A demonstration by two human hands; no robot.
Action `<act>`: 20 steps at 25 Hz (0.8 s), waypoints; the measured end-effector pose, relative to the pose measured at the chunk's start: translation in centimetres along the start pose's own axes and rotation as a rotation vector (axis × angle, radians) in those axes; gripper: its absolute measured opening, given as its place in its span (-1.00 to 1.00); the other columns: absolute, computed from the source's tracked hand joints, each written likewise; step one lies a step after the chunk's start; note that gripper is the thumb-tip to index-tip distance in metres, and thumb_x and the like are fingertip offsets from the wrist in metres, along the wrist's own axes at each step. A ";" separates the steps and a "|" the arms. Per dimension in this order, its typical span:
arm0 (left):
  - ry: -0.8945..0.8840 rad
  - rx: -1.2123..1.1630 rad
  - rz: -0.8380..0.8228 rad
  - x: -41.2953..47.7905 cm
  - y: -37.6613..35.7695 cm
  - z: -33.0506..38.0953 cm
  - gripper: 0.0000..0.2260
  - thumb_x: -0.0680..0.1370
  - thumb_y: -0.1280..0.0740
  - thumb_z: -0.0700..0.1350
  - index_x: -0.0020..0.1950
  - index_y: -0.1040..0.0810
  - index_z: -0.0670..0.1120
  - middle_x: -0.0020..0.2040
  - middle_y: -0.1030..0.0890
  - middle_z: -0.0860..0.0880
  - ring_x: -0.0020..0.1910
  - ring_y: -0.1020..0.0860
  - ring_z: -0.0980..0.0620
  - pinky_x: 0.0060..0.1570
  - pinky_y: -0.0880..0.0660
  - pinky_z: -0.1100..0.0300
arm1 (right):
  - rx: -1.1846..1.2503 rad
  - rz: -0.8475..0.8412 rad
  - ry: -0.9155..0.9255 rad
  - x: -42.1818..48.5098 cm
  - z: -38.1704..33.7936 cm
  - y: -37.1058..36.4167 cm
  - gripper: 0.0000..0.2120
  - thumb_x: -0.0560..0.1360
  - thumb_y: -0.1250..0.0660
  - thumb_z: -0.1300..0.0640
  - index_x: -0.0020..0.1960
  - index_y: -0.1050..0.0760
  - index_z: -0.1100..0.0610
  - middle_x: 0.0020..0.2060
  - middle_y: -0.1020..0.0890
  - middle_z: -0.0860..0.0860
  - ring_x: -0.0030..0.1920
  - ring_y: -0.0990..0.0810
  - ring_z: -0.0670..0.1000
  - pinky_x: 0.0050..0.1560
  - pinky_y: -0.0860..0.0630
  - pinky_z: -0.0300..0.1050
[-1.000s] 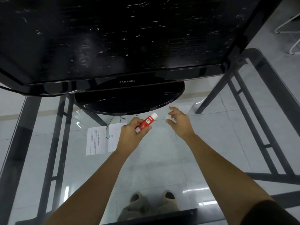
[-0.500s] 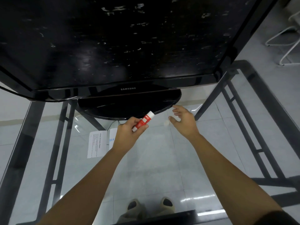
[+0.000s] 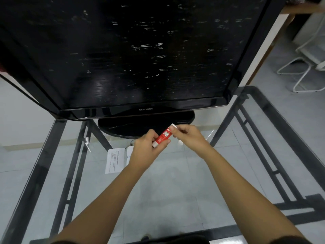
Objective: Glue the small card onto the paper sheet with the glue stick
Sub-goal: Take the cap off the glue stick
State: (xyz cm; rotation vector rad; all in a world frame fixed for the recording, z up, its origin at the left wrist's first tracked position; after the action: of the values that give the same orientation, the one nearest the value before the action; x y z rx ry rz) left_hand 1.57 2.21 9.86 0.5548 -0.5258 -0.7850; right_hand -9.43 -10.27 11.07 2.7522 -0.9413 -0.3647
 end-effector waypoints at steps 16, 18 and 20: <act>0.047 -0.445 0.124 -1.7 1.2 0.6 -0.78 0.40 -0.44 0.00 -0.08 -0.42 0.14 -0.10 -0.61 0.17 -0.12 -0.61 0.24 -0.17 -0.52 0.40 | 0.310 0.135 0.102 -1.0 -1.8 -1.9 -0.72 0.34 -0.34 -0.22 -0.18 -0.63 -0.02 -0.22 -0.69 -0.05 -0.09 -0.65 -0.12 -0.12 -0.50 -0.43; 0.058 -0.488 0.089 -1.6 1.2 0.5 -0.79 0.39 -0.42 0.05 -0.08 -0.45 0.08 -0.09 -0.63 0.13 -0.10 -0.62 0.20 -0.13 -0.55 0.32 | 0.311 0.145 0.107 -1.1 -2.0 -1.7 -0.70 0.35 -0.33 -0.21 -0.17 -0.63 0.00 -0.22 -0.69 -0.03 -0.10 -0.65 -0.11 -0.12 -0.51 -0.41; 0.018 -0.392 0.109 -1.4 1.2 0.6 -0.80 0.40 -0.43 0.01 -0.11 -0.45 0.02 -0.11 -0.60 0.11 -0.13 -0.60 0.15 -0.14 -0.52 0.38 | 0.302 0.158 0.108 -1.1 -1.9 -1.8 -0.69 0.37 -0.33 -0.21 -0.17 -0.63 0.03 -0.21 -0.69 -0.01 -0.10 -0.65 -0.10 -0.09 -0.53 -0.37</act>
State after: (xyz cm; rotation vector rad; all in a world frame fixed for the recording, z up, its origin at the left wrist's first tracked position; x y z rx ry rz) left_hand 0.97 3.80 10.79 0.1693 -0.3690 -0.7535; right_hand -8.68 -7.96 12.60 2.8968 -1.2672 -0.0482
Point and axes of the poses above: each hand's wrist, its own x-axis towards the middle knuckle, its own y-axis out of the back of the hand, z = x × y, the point moved 3 cm from there along x, towards the middle knuckle
